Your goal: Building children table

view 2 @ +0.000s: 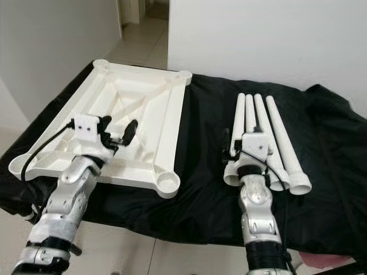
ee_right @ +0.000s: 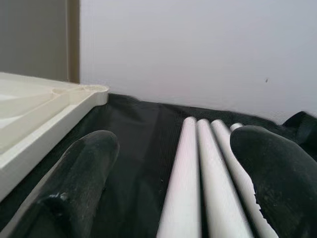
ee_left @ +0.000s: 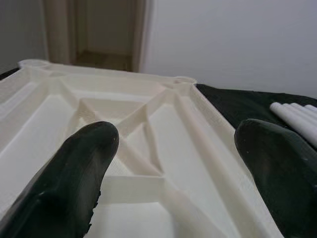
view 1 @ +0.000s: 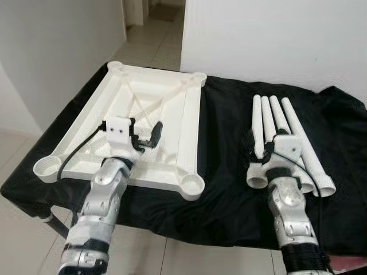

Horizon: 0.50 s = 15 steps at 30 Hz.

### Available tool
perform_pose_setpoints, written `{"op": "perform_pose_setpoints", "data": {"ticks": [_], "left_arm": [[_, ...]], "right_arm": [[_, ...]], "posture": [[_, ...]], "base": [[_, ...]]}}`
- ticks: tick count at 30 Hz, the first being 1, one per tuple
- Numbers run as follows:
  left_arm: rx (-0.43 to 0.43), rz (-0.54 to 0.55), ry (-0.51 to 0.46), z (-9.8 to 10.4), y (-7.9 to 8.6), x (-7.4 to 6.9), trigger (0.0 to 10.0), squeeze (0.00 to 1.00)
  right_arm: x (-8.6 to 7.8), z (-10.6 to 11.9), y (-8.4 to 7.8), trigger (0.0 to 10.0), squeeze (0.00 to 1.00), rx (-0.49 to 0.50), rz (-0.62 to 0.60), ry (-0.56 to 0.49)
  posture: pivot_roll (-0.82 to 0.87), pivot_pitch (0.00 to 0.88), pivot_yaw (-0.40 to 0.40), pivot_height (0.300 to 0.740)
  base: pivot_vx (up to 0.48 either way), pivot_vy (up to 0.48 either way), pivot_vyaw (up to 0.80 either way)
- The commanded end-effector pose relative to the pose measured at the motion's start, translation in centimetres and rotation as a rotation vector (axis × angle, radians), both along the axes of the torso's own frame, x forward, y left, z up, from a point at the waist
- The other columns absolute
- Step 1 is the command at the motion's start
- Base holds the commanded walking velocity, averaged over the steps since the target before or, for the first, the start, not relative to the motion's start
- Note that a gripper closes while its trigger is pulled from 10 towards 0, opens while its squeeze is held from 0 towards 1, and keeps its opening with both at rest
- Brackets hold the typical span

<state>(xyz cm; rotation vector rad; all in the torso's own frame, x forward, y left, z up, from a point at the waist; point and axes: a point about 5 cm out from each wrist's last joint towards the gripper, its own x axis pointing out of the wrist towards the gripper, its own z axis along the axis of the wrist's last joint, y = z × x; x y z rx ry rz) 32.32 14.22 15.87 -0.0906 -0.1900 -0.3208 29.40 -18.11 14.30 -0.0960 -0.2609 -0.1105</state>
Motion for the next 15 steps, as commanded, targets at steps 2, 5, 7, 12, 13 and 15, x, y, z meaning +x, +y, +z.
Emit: {"op": "perform_pose_setpoints", "data": {"ticks": [2, 5, 7, 12, 13, 15], "left_arm": [[0.037, -0.045, 0.033, -0.3, -0.5, 0.1, 10.0, 0.00], [0.052, -0.082, 0.042, -0.3, -0.8, 0.0, 10.0, 0.00], [0.066, -0.120, 0.041, -0.2, -1.1, -0.2, 10.0, 0.00], [0.040, -0.232, 0.067, 0.0, -2.1, -0.8, 10.0, 0.00], [0.025, -0.272, 0.071, 0.2, -2.5, -1.1, 10.0, 0.00], [0.015, -0.296, 0.071, 0.3, -2.8, -1.3, 10.0, 0.00]], "right_arm": [[-0.1, -0.8, 0.0, 10.0, 0.00, 0.059, -0.035, 0.051], [-0.3, -1.1, 0.3, 10.0, 0.00, 0.093, -0.036, 0.065], [-0.5, -1.4, 0.5, 10.0, 0.00, 0.128, -0.043, 0.078], [-1.2, -2.4, 1.1, 10.0, 0.00, 0.169, -0.069, 0.113], [-1.6, -2.9, 1.3, 10.0, 0.00, 0.183, -0.090, 0.132], [-1.9, -3.1, 1.4, 10.0, 0.00, 0.191, -0.105, 0.144]], "posture": [[-0.02, 0.000, -0.036, 0.740], [-0.03, 0.000, -0.029, 0.740], [-0.03, 0.000, -0.027, 0.740], [-0.03, 0.000, -0.024, 0.740], [-0.03, 0.000, -0.020, 0.740], [-0.03, 0.000, -0.020, 0.740]], "base": [[0.000, 0.000, 0.00], [0.000, 0.000, 0.00], [0.000, 0.000, 0.00], [0.000, 0.000, 0.00], [0.000, 0.000, 0.00], [0.000, 0.000, 0.00]]}}
